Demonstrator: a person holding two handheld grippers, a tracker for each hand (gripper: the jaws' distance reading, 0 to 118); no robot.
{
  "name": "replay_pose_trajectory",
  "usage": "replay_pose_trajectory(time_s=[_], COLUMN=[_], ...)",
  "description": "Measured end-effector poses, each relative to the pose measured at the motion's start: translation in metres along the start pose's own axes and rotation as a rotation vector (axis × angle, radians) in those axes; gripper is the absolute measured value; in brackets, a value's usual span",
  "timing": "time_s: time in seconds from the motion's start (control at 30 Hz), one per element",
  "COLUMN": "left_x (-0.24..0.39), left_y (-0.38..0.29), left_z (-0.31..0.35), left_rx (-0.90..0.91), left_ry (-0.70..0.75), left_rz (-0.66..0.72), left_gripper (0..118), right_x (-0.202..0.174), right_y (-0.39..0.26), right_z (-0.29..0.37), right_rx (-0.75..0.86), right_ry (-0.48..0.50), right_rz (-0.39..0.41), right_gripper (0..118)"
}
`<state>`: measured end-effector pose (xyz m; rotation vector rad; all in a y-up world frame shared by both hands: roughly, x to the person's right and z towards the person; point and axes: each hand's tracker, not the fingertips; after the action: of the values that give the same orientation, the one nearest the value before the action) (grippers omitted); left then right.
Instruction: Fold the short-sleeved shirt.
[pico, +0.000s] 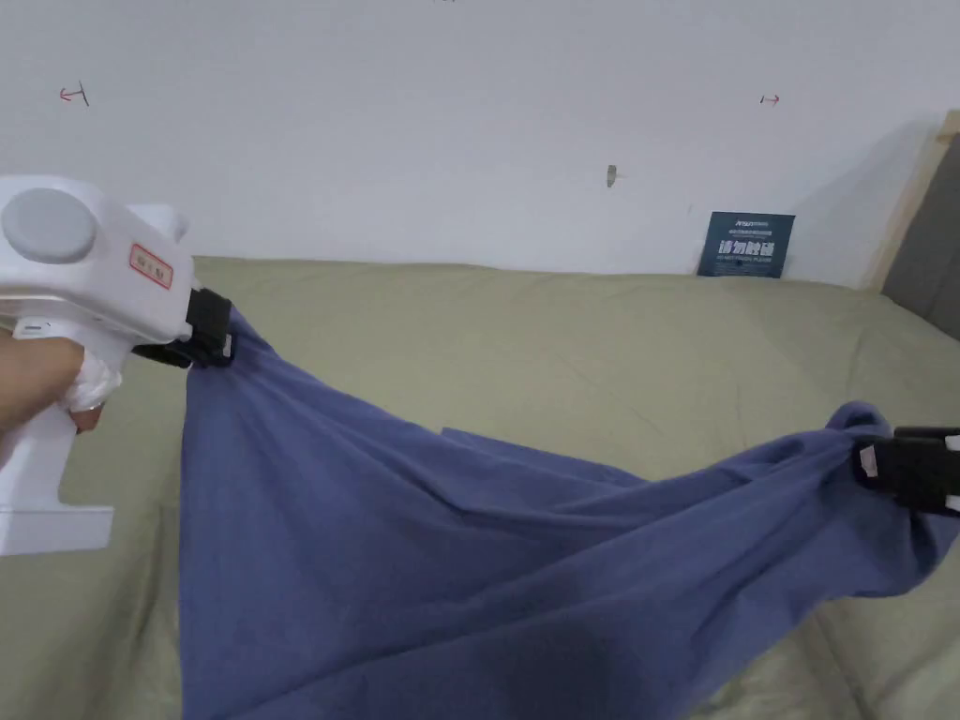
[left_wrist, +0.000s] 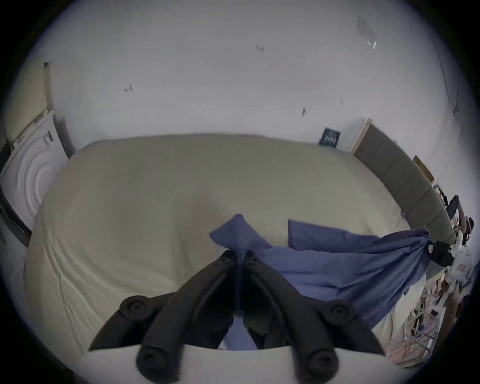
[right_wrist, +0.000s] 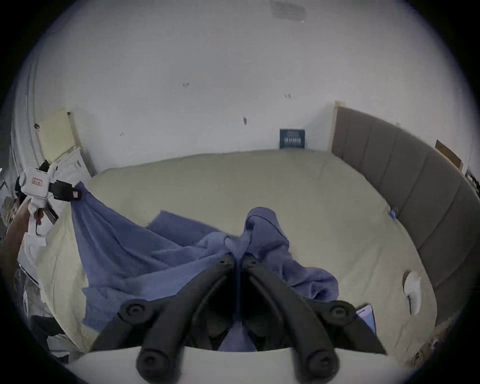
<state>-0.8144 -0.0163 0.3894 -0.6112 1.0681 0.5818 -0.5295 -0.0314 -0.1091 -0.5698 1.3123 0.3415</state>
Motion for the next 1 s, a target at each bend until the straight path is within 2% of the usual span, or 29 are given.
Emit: replay_pose_trajectory(time_s=[0.2, 0.4, 0.5, 0.57, 0.6, 0.7, 0.83, 1.0], left_x=[-0.015, -0.029, -0.026, -0.027, -0.070, -0.093, -0.101, -0.075], left_y=[0.028, 0.059, 0.066, 0.071, 0.101, 0.119, 0.129, 0.126], left_z=[0.068, 0.120, 0.142, 0.150, 0.132, 0.133, 0.141, 0.151], left_rx=[0.147, 0.291, 0.307, 0.319, 0.338, 0.399, 0.474, 0.535], left_ry=[0.054, 0.069, 0.039, 0.057, 0.069, 0.071, 0.045, 0.051], left_rz=[0.027, 0.058, 0.109, 0.119, 0.125, 0.138, 0.159, 0.180], left_gripper=[6, 6, 6, 6, 6, 6, 6, 6], right_x=[-0.014, -0.019, -0.017, -0.016, -0.015, -0.012, -0.021, -0.041], right_y=[0.053, 0.107, 0.136, 0.153, 0.161, 0.185, 0.207, 0.226], right_z=[-0.002, -0.005, -0.008, -0.009, -0.010, -0.015, -0.012, -0.023], right_rx=[0.116, 0.211, 0.250, 0.271, 0.280, 0.302, 0.362, 0.402], right_ry=[0.030, 0.022, 0.022, 0.029, 0.027, 0.011, 0.002, 0.001], right_rz=[0.035, 0.040, 0.031, 0.008, -0.002, -0.010, -0.012, -0.026], right_gripper=[4, 4, 4, 4, 4, 4, 4, 4])
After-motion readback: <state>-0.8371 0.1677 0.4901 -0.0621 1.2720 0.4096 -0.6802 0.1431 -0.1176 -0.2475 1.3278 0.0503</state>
